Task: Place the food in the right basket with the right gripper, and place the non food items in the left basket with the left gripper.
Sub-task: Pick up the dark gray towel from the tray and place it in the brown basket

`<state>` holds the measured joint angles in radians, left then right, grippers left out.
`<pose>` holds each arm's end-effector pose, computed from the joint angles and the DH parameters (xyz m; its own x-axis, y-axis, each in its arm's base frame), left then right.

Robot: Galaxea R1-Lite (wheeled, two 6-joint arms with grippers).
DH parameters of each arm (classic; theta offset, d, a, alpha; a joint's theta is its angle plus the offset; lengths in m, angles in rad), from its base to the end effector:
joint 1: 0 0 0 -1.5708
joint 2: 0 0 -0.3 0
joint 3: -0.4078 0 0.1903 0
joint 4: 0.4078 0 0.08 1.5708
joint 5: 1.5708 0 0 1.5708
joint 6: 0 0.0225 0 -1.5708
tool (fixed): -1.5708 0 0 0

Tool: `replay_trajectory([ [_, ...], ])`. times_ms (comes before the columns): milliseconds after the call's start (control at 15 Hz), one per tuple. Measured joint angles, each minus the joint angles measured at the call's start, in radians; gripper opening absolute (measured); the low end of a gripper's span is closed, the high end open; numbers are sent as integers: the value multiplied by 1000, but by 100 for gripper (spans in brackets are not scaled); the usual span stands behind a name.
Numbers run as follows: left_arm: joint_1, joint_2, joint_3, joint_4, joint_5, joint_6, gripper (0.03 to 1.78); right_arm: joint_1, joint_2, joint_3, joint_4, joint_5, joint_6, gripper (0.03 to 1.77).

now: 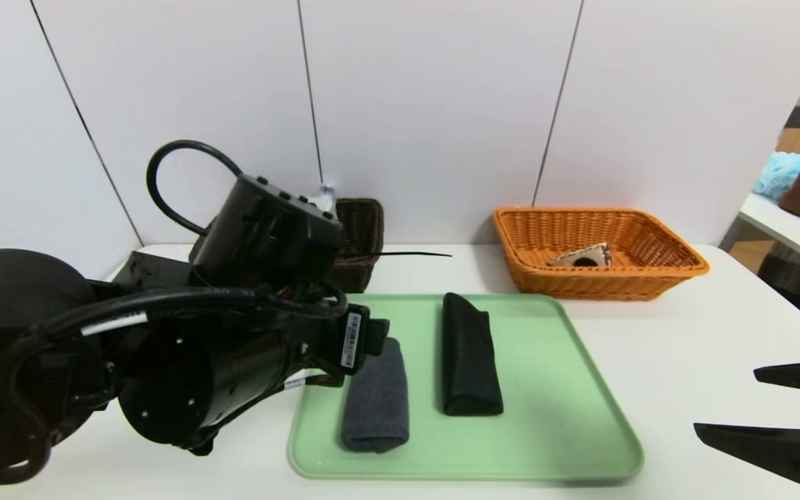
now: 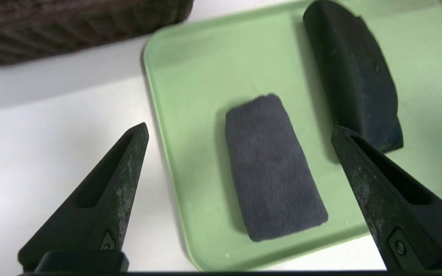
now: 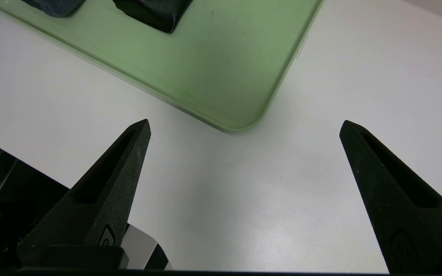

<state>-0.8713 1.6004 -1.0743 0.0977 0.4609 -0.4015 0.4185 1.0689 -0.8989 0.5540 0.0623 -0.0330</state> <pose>0.1874 -0.2071 0.2189 0.8084 -0.2699 -0.5232 0.2699 0.9597 -0.0781 0.1067 0.0490 0.2400 0.6579 0.3607 -0.6611 -0.4679 0.8836 0.0165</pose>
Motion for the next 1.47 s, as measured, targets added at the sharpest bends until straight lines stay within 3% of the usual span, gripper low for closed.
replay_trajectory([
  [533,-31,148,-10,48,-3,-137,169,0,-5,-1,0,0,0,170],
  [1467,-45,253,-23,46,-2,-195,169,0,-18,1,2,-1,0,170],
])
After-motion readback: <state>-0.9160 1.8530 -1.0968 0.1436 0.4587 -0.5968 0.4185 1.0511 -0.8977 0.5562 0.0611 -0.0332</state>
